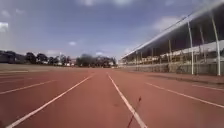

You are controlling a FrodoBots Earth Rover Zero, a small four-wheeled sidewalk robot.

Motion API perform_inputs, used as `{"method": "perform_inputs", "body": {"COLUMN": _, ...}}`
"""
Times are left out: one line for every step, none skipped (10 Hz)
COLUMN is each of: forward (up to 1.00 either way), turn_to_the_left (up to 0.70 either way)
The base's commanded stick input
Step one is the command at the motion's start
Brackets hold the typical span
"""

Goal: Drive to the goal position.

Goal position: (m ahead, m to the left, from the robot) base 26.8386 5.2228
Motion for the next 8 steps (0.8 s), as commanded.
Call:
{"method": "perform_inputs", "body": {"forward": 0.70, "turn_to_the_left": 0.00}}
{"method": "perform_inputs", "body": {"forward": 0.70, "turn_to_the_left": 0.00}}
{"method": "perform_inputs", "body": {"forward": 0.70, "turn_to_the_left": 0.00}}
{"method": "perform_inputs", "body": {"forward": 0.70, "turn_to_the_left": 0.00}}
{"method": "perform_inputs", "body": {"forward": 0.70, "turn_to_the_left": 0.00}}
{"method": "perform_inputs", "body": {"forward": 0.70, "turn_to_the_left": 0.00}}
{"method": "perform_inputs", "body": {"forward": 0.70, "turn_to_the_left": 0.00}}
{"method": "perform_inputs", "body": {"forward": 0.70, "turn_to_the_left": 0.00}}
